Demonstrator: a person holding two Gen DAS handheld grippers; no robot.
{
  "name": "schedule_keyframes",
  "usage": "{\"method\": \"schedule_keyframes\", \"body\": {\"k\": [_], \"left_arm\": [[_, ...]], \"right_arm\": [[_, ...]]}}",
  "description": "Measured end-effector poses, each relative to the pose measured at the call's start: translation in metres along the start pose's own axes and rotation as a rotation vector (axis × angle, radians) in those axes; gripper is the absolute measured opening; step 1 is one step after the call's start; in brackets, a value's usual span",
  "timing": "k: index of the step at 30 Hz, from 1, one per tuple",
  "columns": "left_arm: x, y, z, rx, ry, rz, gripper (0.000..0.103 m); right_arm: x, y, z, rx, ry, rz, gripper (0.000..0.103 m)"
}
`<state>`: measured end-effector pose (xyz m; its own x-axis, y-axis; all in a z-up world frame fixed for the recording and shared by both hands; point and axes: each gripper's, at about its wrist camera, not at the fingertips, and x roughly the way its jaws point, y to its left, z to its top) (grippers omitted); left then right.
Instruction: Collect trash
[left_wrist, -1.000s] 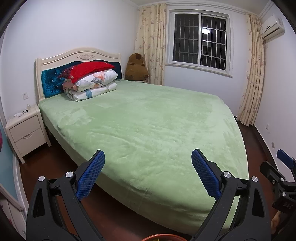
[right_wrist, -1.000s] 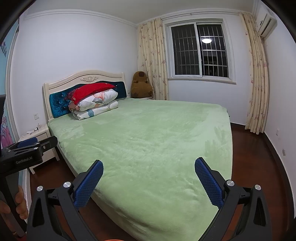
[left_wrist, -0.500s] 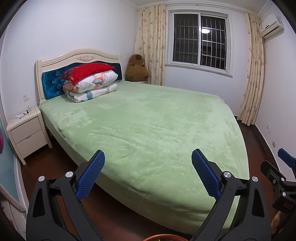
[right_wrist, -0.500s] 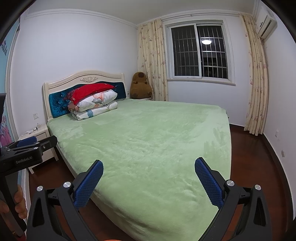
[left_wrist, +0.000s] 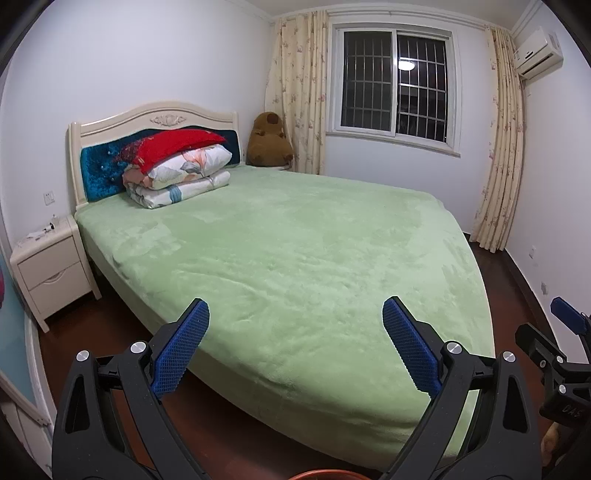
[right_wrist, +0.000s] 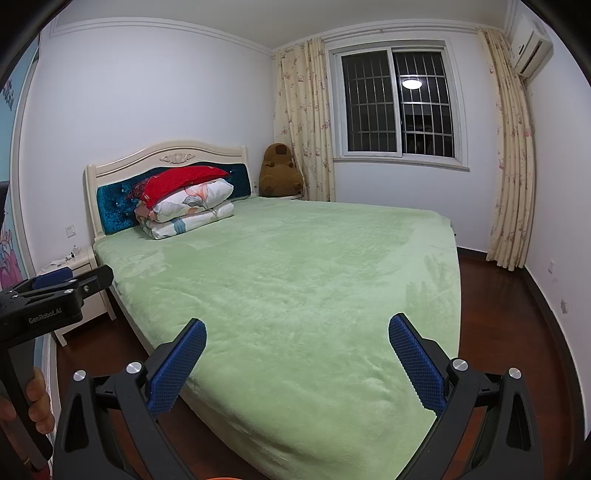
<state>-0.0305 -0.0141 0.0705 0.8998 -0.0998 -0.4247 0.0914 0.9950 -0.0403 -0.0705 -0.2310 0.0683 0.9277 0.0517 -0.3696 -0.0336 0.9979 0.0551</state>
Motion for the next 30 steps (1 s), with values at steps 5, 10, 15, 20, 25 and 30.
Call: {"method": "schedule_keyframes", "body": {"k": [5,10,15,20,25,30], "left_arm": [[-0.0009,0.0015,0.0003,-0.003,-0.004,0.005,0.093],[-0.002,0.003,0.0008,-0.004,-0.008,0.008,0.092],[-0.0033,0.0024,0.0004,-0.005,-0.011,0.007,0.092],[-0.004,0.0024,0.0004,-0.005,-0.013,0.007,0.092],[-0.006,0.0008,-0.0001,-0.006,-0.02,0.021,0.093],[-0.0078,0.0005,0.0002,-0.002,-0.032,0.038,0.093]], "right_arm": [[0.0001,-0.0012,0.0,0.003,0.0,-0.002,0.097],[0.0001,-0.0009,-0.0001,0.001,0.0,-0.002,0.097],[0.0,-0.0015,0.0001,0.001,-0.001,-0.003,0.097],[0.0001,-0.001,0.0,0.0,-0.001,-0.002,0.097],[0.0001,-0.0003,0.0,0.001,0.0,-0.001,0.097],[0.0003,-0.0009,-0.0003,-0.001,-0.002,-0.002,0.097]]}}
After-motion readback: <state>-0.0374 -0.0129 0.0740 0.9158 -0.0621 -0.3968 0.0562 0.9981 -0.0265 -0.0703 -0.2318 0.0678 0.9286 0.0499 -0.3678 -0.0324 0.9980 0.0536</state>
